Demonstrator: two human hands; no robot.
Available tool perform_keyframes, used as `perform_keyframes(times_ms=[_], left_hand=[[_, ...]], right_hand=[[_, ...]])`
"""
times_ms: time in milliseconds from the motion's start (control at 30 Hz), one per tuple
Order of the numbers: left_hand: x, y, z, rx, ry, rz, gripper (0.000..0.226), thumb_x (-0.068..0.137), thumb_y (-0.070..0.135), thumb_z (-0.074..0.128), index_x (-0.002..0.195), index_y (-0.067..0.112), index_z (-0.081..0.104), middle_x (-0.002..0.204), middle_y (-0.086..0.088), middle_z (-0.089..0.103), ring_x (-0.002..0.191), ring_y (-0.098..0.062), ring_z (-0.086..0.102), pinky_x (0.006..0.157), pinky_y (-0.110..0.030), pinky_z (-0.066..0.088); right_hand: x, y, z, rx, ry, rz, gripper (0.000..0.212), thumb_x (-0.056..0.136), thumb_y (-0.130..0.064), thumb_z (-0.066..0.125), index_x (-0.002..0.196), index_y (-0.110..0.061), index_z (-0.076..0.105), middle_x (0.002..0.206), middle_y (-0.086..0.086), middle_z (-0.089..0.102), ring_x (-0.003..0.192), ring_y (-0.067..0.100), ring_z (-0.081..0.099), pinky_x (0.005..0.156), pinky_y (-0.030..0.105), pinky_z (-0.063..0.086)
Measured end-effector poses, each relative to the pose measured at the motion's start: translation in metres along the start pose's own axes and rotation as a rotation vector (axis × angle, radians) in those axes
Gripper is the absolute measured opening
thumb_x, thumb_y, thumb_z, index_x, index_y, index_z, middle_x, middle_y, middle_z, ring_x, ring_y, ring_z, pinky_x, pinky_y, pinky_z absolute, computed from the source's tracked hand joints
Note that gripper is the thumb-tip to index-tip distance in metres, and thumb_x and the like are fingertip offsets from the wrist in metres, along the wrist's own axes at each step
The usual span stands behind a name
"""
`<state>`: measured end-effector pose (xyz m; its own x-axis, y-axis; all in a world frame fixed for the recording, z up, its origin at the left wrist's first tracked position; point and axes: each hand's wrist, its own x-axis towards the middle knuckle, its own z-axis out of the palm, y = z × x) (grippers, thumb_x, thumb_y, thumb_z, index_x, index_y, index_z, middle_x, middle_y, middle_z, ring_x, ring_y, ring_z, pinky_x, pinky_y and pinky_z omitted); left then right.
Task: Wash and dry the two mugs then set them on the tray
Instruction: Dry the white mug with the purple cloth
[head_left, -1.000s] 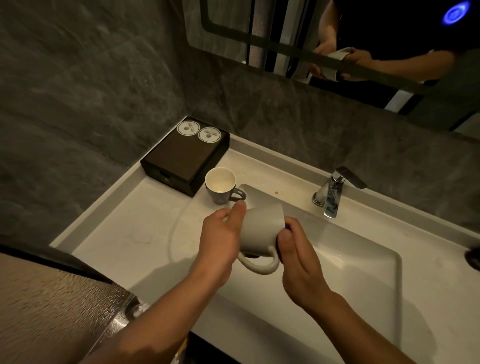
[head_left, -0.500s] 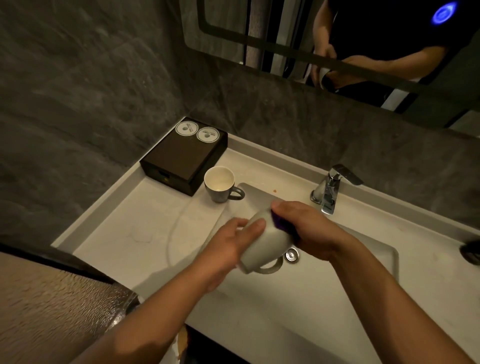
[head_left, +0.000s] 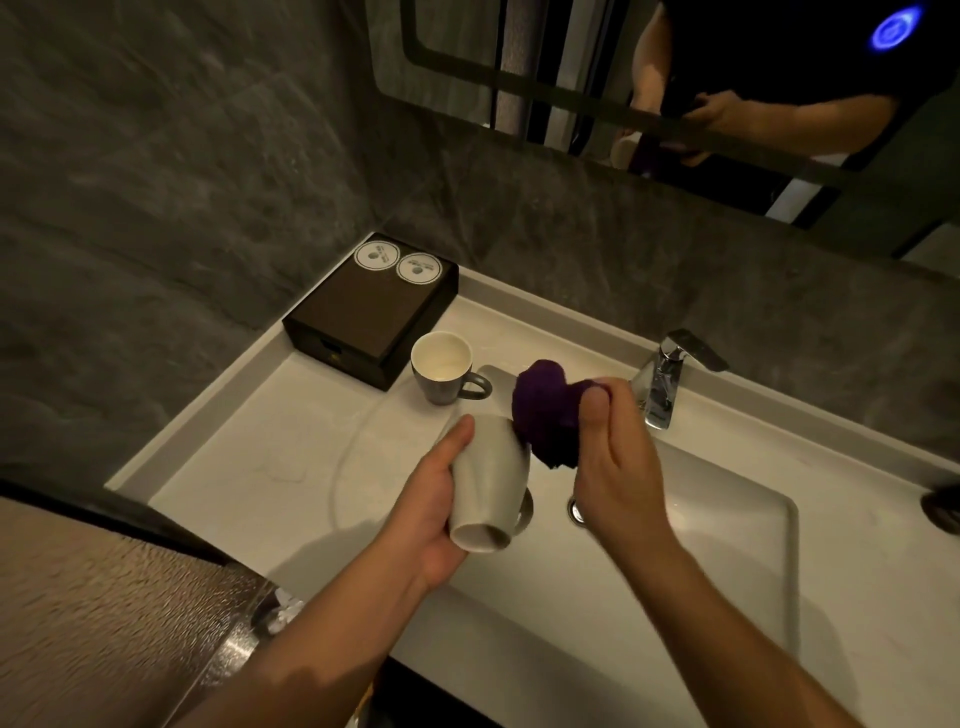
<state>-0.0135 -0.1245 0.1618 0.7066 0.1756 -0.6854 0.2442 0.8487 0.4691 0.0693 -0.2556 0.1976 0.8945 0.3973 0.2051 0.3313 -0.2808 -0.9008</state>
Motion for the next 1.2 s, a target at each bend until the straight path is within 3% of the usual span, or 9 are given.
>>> perform_keyframes(times_ms=[100,200,300,367,500,633,867,1033,1200], left_hand=[[0.003,0.008,0.006,-0.113,-0.057,0.004,0.053,0.094,0.055,0.066,0.127,0.015,0.076,0.114,-0.017,0.079,0.087,-0.03,0.079,0.071,-0.039,0.064],[0.003,0.011,0.006,-0.063,-0.061,0.032,0.057,0.09,0.063,0.066,0.12,0.017,0.08,0.12,-0.014,0.078,0.103,-0.031,0.078,0.08,-0.042,0.064],[0.001,0.006,0.008,0.108,0.076,0.169,0.054,0.091,0.064,0.064,0.12,0.021,0.079,0.117,-0.014,0.079,0.11,-0.034,0.075,0.096,-0.052,0.06],[-0.002,-0.001,0.014,0.186,0.12,0.286,0.048,0.094,0.06,0.063,0.123,0.023,0.074,0.113,-0.012,0.08,0.107,-0.032,0.076,0.092,-0.05,0.062],[-0.005,-0.009,0.023,0.256,0.162,0.461,0.049,0.095,0.055,0.064,0.134,0.026,0.06,0.119,-0.006,0.076,0.106,-0.026,0.076,0.079,-0.041,0.066],[-0.006,-0.006,0.025,0.296,0.208,0.535,0.053,0.091,0.059,0.067,0.135,0.03,0.057,0.123,-0.006,0.072,0.11,-0.029,0.072,0.091,-0.054,0.063],[-0.006,0.02,0.016,0.256,0.21,0.528,0.047,0.098,0.054,0.061,0.126,0.016,0.066,0.107,-0.013,0.08,0.091,-0.023,0.08,0.069,-0.03,0.064],[-0.014,0.007,0.019,0.295,0.134,0.549,0.046,0.093,0.054,0.07,0.129,0.027,0.065,0.118,-0.008,0.077,0.106,-0.027,0.076,0.093,-0.052,0.063],[-0.015,0.009,0.011,0.119,0.008,0.424,0.051,0.081,0.061,0.068,0.123,0.034,0.072,0.117,-0.009,0.077,0.104,-0.029,0.076,0.073,-0.045,0.064]], right_hand=[[-0.041,0.002,0.016,0.081,-0.19,-0.102,0.028,0.103,-0.064,0.026,0.117,-0.054,0.048,0.132,-0.041,0.051,0.127,-0.007,0.051,0.098,0.017,0.046],[-0.058,0.011,0.023,-0.006,-0.388,-0.122,0.036,0.097,-0.073,0.025,0.12,-0.057,0.047,0.162,-0.033,0.018,0.157,0.006,0.009,0.12,0.043,0.027],[-0.047,0.01,0.023,0.042,-0.324,-0.061,0.027,0.102,-0.062,0.034,0.113,-0.047,0.054,0.154,-0.037,0.024,0.154,0.015,0.021,0.115,0.059,0.036],[-0.04,0.01,0.027,0.019,-0.271,-0.074,0.017,0.104,-0.045,0.044,0.12,-0.044,0.05,0.152,-0.037,0.026,0.153,0.018,0.025,0.113,0.06,0.038],[-0.026,0.011,0.039,-0.041,-0.203,-0.103,0.054,0.105,-0.038,0.043,0.157,-0.037,0.027,0.167,-0.02,0.021,0.156,0.009,0.015,0.122,0.053,0.029],[-0.014,0.008,0.043,0.117,-0.132,0.071,0.047,0.103,-0.046,0.039,0.149,-0.05,0.03,0.153,-0.028,0.035,0.138,-0.012,0.036,0.118,0.042,0.041],[-0.062,0.016,0.054,-0.013,-0.253,-0.309,0.056,0.102,-0.028,0.047,0.157,-0.025,0.035,0.169,-0.005,0.019,0.158,0.025,0.012,0.125,0.051,0.024],[-0.029,0.002,0.056,0.146,-0.038,-0.081,0.043,0.107,-0.036,0.037,0.15,-0.034,0.04,0.16,-0.009,0.033,0.148,0.007,0.033,0.121,0.033,0.034],[-0.01,0.002,0.051,0.366,-0.046,0.144,0.039,0.103,-0.042,0.032,0.14,-0.043,0.044,0.145,-0.008,0.052,0.128,0.01,0.055,0.107,0.045,0.051]])
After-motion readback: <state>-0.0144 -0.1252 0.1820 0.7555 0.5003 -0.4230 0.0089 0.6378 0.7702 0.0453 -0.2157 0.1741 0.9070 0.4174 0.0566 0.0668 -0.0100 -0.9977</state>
